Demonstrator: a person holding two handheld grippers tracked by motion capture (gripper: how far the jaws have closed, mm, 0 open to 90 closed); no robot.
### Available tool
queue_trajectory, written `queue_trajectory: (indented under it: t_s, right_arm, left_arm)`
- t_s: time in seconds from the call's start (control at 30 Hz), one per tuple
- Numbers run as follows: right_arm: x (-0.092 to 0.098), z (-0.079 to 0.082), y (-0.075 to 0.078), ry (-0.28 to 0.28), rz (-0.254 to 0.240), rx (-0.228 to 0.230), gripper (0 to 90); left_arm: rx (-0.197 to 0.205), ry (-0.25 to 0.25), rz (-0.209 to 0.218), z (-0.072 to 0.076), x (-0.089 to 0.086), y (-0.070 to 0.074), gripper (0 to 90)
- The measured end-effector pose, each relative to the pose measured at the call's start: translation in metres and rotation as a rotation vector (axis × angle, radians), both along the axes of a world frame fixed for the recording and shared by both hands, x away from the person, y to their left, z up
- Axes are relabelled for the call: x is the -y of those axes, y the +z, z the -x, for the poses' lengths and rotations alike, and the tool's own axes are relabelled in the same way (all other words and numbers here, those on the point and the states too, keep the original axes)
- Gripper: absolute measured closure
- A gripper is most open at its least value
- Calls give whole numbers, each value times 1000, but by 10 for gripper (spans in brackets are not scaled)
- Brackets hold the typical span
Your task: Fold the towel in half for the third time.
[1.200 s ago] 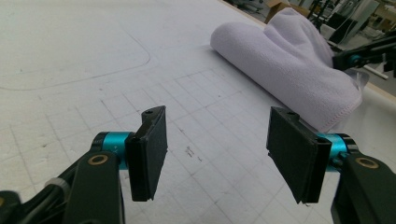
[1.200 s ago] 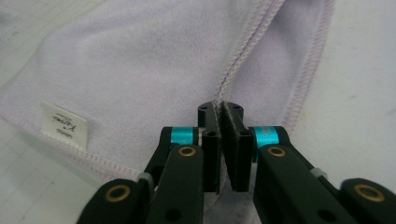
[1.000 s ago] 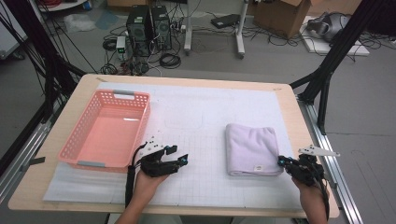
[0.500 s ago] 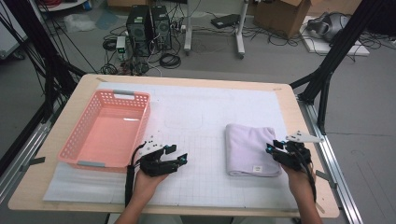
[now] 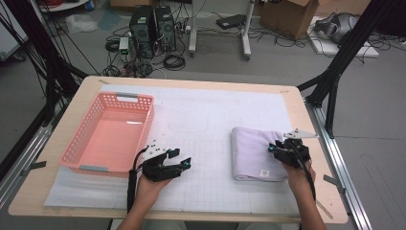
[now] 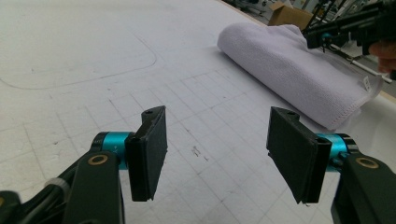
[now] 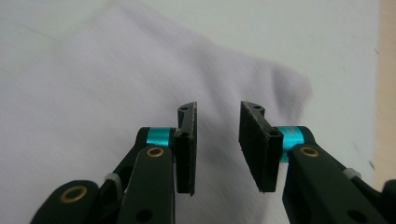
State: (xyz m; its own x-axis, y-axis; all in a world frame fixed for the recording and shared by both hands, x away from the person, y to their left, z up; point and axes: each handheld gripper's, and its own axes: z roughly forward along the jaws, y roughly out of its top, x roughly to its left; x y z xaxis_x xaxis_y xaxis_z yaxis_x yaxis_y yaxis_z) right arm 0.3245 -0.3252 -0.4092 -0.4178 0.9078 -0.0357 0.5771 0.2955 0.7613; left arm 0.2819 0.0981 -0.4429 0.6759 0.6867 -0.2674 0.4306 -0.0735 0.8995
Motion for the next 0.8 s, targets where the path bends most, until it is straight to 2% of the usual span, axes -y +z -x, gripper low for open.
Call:
queue_trajectory:
  t_s: [0.07,0.1,0.13,0.2,0.27,0.33,0.4,0.5,0.53,0.57,0.63,0.7,0.77,0.8]
  right_arm:
    - [-12,-10,3,35,-21,-7,655]
    - [-12,-10,3,35,-21,-7,655]
    - [-25,-21,4,63,-19,-11,641]
    - [-39,-31,5,89,-28,-28,603]
    - [-52,-42,1,117,2,-52,568]
    - [-63,-52,-5,138,18,-90,571]
    - [-70,-59,-10,156,6,-120,588]
    - [-82,-62,-15,229,8,-97,598]
    - [-84,-61,-16,264,-13,-97,591]
    - [-85,-61,-15,285,-16,-96,575]
    - [-82,-60,-13,288,-18,-94,536]
    - [-72,-56,-6,268,-58,-69,525]
    - [-56,-51,0,223,-79,-27,580]
    - [-48,-48,2,200,-65,-21,636]
  left_arm:
    - [1,-1,0,0,0,0,385]
    - [1,-1,0,0,0,0,385]
    - [0,1,2,0,0,0,385]
    - [-2,1,0,0,0,0,385]
    - [-3,-1,-2,0,-1,0,386]
    - [0,5,-2,0,-2,0,385]
    - [1,11,3,0,-3,1,385]
    - [0,12,4,0,-5,0,386]
    - [-1,13,3,0,-5,0,386]
    - [-3,11,2,-1,-5,0,386]
    - [-3,11,1,-1,-4,0,386]
    - [-1,7,6,0,-3,0,386]
    - [1,10,4,0,-3,0,386]
    - [2,6,5,1,-3,0,386]
